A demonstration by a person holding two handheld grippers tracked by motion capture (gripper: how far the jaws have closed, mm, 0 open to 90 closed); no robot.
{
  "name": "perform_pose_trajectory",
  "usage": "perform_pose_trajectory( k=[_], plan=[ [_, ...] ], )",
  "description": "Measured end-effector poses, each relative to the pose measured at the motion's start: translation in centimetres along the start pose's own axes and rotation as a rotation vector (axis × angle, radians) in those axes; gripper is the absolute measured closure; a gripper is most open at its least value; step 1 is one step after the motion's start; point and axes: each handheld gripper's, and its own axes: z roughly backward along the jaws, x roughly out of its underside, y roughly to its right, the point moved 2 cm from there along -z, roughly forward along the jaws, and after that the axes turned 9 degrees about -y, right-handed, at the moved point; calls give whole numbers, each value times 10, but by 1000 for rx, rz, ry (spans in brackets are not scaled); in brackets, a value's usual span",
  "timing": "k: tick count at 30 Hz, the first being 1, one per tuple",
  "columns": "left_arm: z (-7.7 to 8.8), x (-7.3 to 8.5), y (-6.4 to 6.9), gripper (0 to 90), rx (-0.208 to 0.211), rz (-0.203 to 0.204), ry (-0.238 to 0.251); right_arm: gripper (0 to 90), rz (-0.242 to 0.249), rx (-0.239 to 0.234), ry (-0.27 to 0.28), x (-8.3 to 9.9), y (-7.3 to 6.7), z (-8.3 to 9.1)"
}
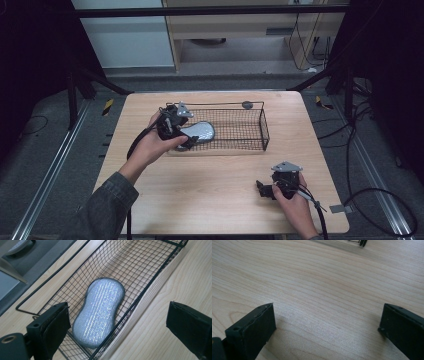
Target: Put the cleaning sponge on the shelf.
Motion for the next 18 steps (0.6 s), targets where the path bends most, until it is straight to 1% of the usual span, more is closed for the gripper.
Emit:
perform_pose_trajectory(
  k=[1,3,5,6,7,8,10,11,12,13,15,18],
  plan=[
    [3,3,-2,45,3,11,5,5,0,0,0,0,0,0],
    [7,9,-5,45,-5,20,8,5,1,0,-1,0,0,0],
    [12,16,-10,46,-8,46,19,5,-2,0,0,0,0,0],
    [14,19,-11,46,-2,68,38,5,0,0,0,0,0,0],
    [15,23,-13,46,3,79,45,5,0,0,0,0,0,0],
    [16,29,-15,46,1,87,42,5,0,0,0,0,0,0],
    [16,37,-18,45,-8,88,26,5,0,0,0,0,0,0],
    [16,41,-19,45,-7,104,30,5,0,0,0,0,0,0],
    [16,41,-19,46,-7,104,30,5,0,0,0,0,0,0],
    [16,51,-22,46,0,123,31,5,0,0,0,0,0,0],
    [16,59,-24,47,0,148,34,5,0,0,0,0,0,0],
    [18,70,-27,47,-16,174,39,5,-1,0,0,0,0,0]
  ],
)
